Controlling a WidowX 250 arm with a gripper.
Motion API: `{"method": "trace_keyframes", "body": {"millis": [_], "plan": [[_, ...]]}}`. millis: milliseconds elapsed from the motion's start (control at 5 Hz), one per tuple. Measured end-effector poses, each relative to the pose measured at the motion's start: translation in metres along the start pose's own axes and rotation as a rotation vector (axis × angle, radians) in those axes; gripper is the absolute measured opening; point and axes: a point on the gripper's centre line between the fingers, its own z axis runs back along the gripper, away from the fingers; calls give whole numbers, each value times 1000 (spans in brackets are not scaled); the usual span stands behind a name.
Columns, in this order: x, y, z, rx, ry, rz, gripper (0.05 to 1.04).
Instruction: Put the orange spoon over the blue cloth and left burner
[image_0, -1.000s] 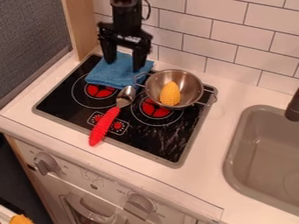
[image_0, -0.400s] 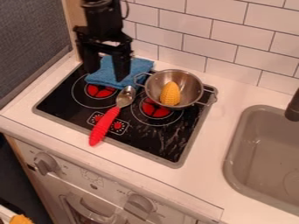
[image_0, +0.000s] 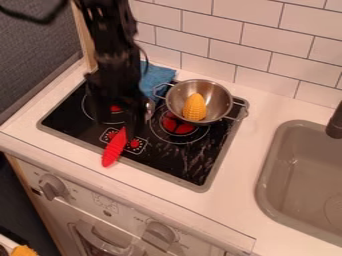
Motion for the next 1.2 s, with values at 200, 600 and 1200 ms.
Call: {"method": "trace_keyframes", "body": {"millis": [200, 600, 1200], "plan": [[-3, -3, -23, 14, 34, 11, 999], [1, -3, -31, 68, 63, 9, 683], [-18, -8, -21, 59, 102, 9, 381]]}}
